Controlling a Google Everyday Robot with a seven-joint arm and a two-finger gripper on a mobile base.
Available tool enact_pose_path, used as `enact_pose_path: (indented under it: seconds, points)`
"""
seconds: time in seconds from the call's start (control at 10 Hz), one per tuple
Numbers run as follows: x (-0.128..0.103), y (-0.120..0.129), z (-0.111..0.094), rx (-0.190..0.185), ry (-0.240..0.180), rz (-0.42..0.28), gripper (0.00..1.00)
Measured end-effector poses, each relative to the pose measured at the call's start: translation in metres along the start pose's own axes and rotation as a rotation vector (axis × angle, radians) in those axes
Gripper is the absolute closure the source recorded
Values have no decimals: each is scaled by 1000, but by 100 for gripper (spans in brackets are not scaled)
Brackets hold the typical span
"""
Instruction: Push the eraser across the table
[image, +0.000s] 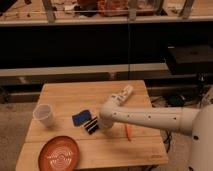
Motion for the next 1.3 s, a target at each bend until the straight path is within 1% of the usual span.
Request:
enact_pose_path:
  seconds: [1.3]
  points:
    - [0, -15, 4, 24, 7, -17, 100]
